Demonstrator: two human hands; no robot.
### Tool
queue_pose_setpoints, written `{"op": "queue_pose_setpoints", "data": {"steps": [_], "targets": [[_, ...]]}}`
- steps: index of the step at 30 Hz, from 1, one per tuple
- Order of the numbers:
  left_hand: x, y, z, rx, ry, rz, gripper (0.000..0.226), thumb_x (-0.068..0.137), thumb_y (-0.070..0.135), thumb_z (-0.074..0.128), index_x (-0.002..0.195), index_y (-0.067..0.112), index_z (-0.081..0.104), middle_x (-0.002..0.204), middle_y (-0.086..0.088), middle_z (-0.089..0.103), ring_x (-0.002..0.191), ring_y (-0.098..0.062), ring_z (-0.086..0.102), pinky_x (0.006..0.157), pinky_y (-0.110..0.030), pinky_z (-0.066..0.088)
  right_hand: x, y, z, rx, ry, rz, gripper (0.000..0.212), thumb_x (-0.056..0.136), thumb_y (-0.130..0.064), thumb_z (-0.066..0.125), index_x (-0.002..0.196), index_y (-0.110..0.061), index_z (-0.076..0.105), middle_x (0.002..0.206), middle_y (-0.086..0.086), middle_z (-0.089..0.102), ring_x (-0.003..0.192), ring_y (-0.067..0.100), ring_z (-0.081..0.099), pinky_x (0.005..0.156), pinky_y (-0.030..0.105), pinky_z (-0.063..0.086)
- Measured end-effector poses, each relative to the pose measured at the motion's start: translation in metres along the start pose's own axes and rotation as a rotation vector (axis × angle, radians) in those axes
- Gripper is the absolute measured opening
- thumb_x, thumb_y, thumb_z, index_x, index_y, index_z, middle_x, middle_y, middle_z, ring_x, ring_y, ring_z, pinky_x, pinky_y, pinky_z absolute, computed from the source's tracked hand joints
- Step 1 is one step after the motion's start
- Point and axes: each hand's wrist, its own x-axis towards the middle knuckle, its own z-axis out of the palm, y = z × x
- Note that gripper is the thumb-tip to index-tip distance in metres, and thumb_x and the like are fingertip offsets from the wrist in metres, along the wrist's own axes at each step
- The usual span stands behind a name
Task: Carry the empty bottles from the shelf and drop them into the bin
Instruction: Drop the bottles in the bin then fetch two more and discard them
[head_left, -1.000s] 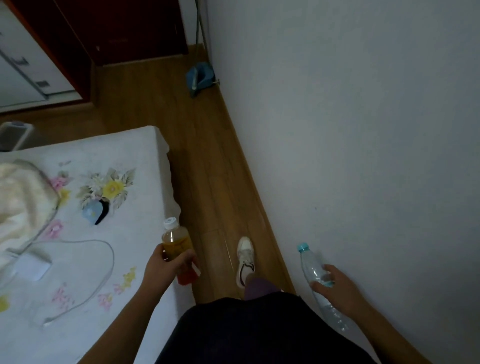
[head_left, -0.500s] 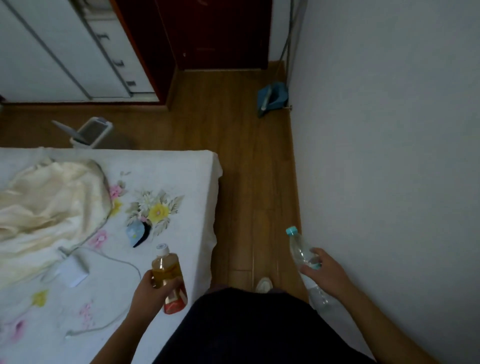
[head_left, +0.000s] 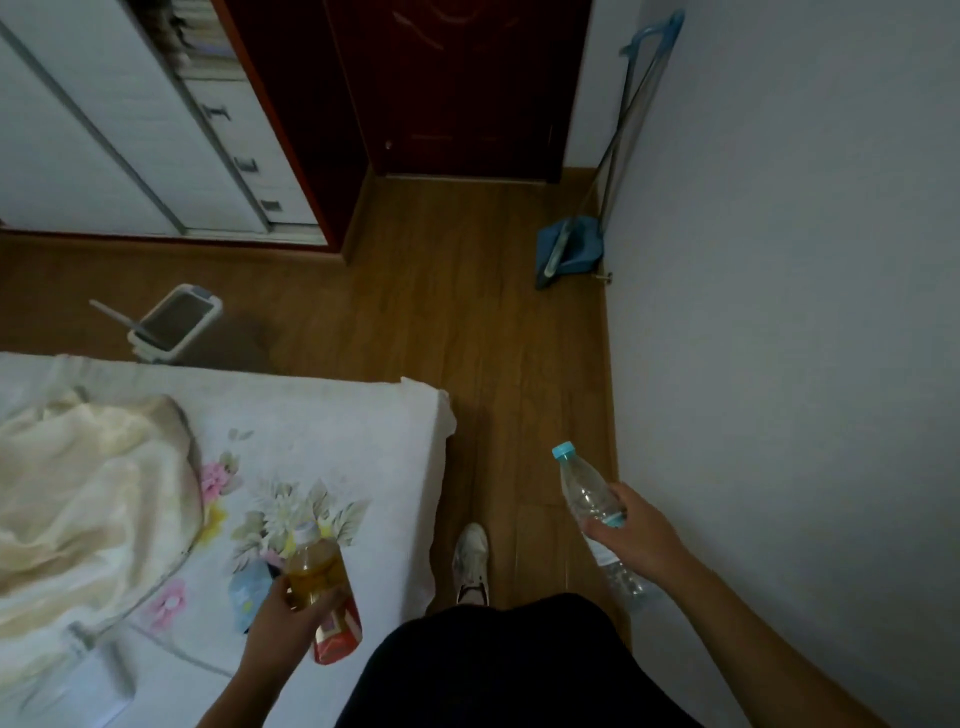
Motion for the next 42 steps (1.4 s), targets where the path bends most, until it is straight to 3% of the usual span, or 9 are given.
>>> {"op": "queue_pose_setpoints", "data": {"steps": [4,9,17,21,24,27,32,36,42], "targets": [[0.056,0.087,0.011,0.061,-0.075,0.080,0.064,0.055,0.040,0.072,0.109,0.008,0.059,0.095,-0.011,0.068,0.090,-0.031,0.066,0.077,-0.038,0.046,0.028,-0.011,-0.020,0.006,0.058,0.093,0.060,0.082,-0.039,0.075,0.134,-0.023,0.050,0.107,-0.007,0.059,0.094,0.012,0.060,0.075,0.024,0.045],[0.113,0.195,0.038,0.188,-0.193,0.205,0.059,0.074,0.040,0.081,0.120,0.015,0.055,0.107,-0.007,0.068,0.094,-0.026,0.065,0.082,-0.040,0.051,0.061,-0.024,-0.050,0.056,0.177,0.196,0.061,0.081,-0.031,0.077,0.134,-0.017,0.051,0.103,-0.004,0.056,0.093,0.015,0.057,0.080,0.027,0.041],[0.188,0.326,0.068,0.166,-0.256,0.303,0.055,0.076,0.039,0.082,0.122,0.022,0.056,0.107,-0.001,0.069,0.099,-0.022,0.066,0.084,-0.040,0.053,0.156,-0.059,-0.113,0.080,0.193,0.283,0.071,0.084,-0.040,0.074,0.143,-0.017,0.042,0.129,0.006,0.059,0.099,0.014,0.051,0.085,0.028,0.041],[0.218,0.358,0.076,0.142,-0.191,0.226,0.053,0.078,0.035,0.081,0.122,0.017,0.057,0.108,-0.005,0.070,0.097,-0.025,0.066,0.080,-0.039,0.051,0.228,-0.105,-0.155,0.055,0.157,0.217,0.067,0.084,-0.037,0.073,0.141,-0.017,0.044,0.122,0.004,0.060,0.096,0.015,0.053,0.082,0.027,0.041],[0.234,0.372,0.077,0.103,-0.110,0.147,0.056,0.074,0.040,0.080,0.117,0.013,0.058,0.107,-0.010,0.070,0.098,-0.031,0.067,0.085,-0.044,0.052,0.283,-0.147,-0.184,0.067,0.114,0.126,0.054,0.080,-0.035,0.077,0.127,-0.026,0.052,0.108,-0.006,0.065,0.095,0.016,0.062,0.085,0.034,0.051],[0.245,0.381,0.076,0.019,-0.062,0.054,0.040,0.083,0.028,0.077,0.114,0.014,0.055,0.110,-0.014,0.068,0.102,-0.036,0.066,0.092,-0.051,0.051,0.337,-0.195,-0.202,0.013,0.033,0.031,0.052,0.074,-0.044,0.077,0.119,-0.031,0.057,0.102,-0.010,0.068,0.093,0.012,0.067,0.089,0.041,0.056],[0.260,0.386,0.068,-0.117,0.042,-0.099,0.047,0.087,0.027,0.073,0.125,0.008,0.053,0.115,-0.013,0.063,0.101,-0.032,0.061,0.092,-0.047,0.048,0.412,-0.294,-0.208,-0.050,-0.092,-0.115,0.056,0.079,-0.039,0.077,0.129,-0.029,0.053,0.098,-0.017,0.062,0.089,0.004,0.061,0.072,0.026,0.049],[0.278,0.393,0.058,-0.185,0.122,-0.178,0.051,0.087,0.024,0.073,0.129,0.004,0.052,0.119,-0.017,0.063,0.099,-0.032,0.061,0.085,-0.042,0.047,0.468,-0.357,-0.198,-0.112,-0.174,-0.192,0.052,0.079,-0.041,0.077,0.125,-0.037,0.051,0.094,-0.024,0.059,0.086,0.000,0.060,0.073,0.028,0.048],[0.332,0.415,0.026,-0.260,0.187,-0.247,0.052,0.086,0.026,0.075,0.129,0.008,0.054,0.120,-0.016,0.065,0.103,-0.032,0.063,0.086,-0.042,0.049,0.534,-0.436,-0.172,-0.175,-0.255,-0.219,0.044,0.084,-0.029,0.075,0.120,-0.031,0.051,0.101,-0.009,0.064,0.082,-0.003,0.057,0.061,0.018,0.041]]}}
